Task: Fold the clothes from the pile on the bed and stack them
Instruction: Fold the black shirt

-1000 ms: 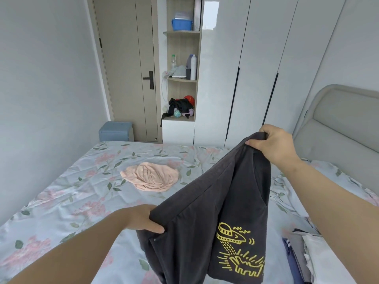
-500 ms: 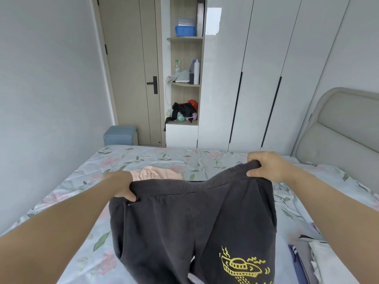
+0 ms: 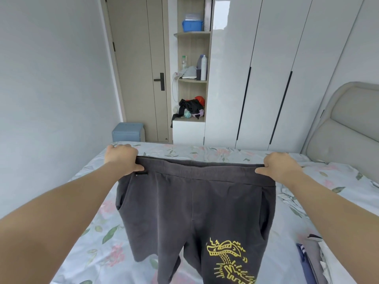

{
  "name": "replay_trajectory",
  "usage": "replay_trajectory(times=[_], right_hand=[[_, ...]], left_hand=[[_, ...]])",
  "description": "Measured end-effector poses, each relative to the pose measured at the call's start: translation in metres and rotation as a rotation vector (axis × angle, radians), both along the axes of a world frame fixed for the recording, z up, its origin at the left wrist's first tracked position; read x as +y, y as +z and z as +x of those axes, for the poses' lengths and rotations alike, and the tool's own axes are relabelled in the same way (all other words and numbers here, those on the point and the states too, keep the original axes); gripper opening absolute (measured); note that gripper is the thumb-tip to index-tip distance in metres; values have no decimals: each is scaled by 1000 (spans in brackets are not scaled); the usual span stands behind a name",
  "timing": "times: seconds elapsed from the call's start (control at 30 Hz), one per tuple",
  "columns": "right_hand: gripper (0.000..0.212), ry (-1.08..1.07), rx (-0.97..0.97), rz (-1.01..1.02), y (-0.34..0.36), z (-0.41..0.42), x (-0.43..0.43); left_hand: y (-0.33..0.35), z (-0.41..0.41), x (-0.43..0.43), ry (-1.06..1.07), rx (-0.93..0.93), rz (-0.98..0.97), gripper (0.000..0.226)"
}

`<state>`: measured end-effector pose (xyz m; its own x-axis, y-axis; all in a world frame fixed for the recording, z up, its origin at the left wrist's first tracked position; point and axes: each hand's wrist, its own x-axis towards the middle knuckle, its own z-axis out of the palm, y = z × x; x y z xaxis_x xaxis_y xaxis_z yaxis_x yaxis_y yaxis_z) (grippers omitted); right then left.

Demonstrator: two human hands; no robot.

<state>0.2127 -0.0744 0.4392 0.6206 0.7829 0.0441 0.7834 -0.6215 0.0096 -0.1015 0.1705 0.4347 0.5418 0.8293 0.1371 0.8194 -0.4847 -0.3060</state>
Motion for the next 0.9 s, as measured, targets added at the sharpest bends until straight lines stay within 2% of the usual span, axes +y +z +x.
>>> replay_trajectory(times=[0.07, 0.17, 0.27, 0.37, 0.43, 0.47, 0.53, 0.6, 0.7, 0.77, 0.9], right_hand=[[35, 1, 21, 52, -2, 0, -1], [21, 7, 145, 163, -8, 4, -3], [28, 53, 168, 44, -17, 13, -8], [14, 105, 148, -76, -29, 17, -13], [14, 83, 165, -91, -36, 14, -15], [17, 70, 186, -89, -39, 11, -16], [20, 62, 248, -72, -46, 6, -16], [11, 51, 297, -24, -51, 2, -15], [7, 42, 362, 97, -55, -6, -13], [5, 28, 413, 194, -56, -9, -14], [11, 4, 617, 438, -50, -13, -22]], left_hand=[[-1, 1, 2, -9, -44, -35, 39], [-1, 3, 4, -78, -160, -208, 26], [-2, 3, 4, -175, -171, -312, 23], [-1, 1, 2, -268, -190, -396, 21], [0, -1, 3, -311, -207, -495, 9], [0, 0, 2, -319, -193, -528, 14], [1, 1, 1, -279, -118, -508, 9], [2, 5, -4, -193, -47, -467, 2], [0, 8, -11, -77, -64, -521, 11], [-1, 5, -13, -43, -152, -619, 2], [-1, -8, -13, -16, -439, -889, 16]])
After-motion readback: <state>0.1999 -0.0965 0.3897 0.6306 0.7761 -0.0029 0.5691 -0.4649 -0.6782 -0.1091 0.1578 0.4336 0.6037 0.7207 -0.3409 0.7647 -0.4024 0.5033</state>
